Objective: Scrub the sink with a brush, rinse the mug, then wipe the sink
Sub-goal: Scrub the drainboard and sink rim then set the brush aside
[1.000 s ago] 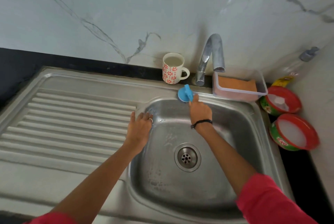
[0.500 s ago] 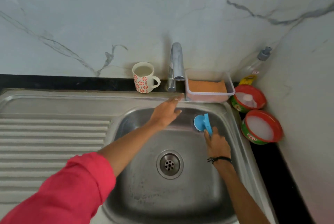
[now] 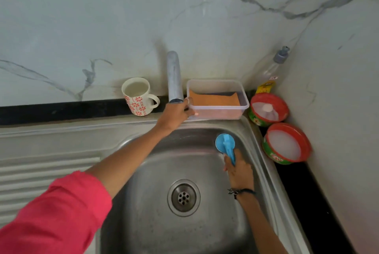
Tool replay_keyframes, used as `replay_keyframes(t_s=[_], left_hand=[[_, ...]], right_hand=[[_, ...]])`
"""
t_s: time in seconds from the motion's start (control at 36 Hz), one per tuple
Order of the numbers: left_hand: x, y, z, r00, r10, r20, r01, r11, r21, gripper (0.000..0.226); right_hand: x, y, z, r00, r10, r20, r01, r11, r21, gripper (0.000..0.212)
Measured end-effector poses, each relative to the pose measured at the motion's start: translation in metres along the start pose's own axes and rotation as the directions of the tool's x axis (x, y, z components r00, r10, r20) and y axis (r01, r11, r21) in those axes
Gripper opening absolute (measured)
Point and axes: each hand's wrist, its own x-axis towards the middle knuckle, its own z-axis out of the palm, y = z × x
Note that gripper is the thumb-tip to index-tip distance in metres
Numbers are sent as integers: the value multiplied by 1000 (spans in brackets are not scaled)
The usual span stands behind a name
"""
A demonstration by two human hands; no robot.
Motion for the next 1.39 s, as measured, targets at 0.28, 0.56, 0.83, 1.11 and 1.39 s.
replay_keyframes(t_s=[0.28, 0.56, 0.83, 1.11, 1.39], left_hand=[[-12, 4, -16, 977, -62, -205, -36, 895, -445, 36], [-10, 12, -29, 985, 7, -171, -82, 899, -431, 12], [-13, 23, -36, 985, 19, -174, -96, 890, -446, 21], [-11, 15, -29, 983, -39, -179, -55, 868, -493, 12], [-6, 9, -23, 977, -15, -212, -80, 898, -432, 19]], right_hand=[[27, -69, 38, 943, -272, 191, 323, 887, -330, 45], [60, -40, 1, 996, -39, -85, 7, 938, -348, 44], [43, -94, 34, 998, 55, 5, -50, 937, -345, 44], [29, -86, 43, 978, -125, 167, 182, 903, -389, 44], [47, -76, 8, 972, 200, -123, -226, 940, -255, 43]])
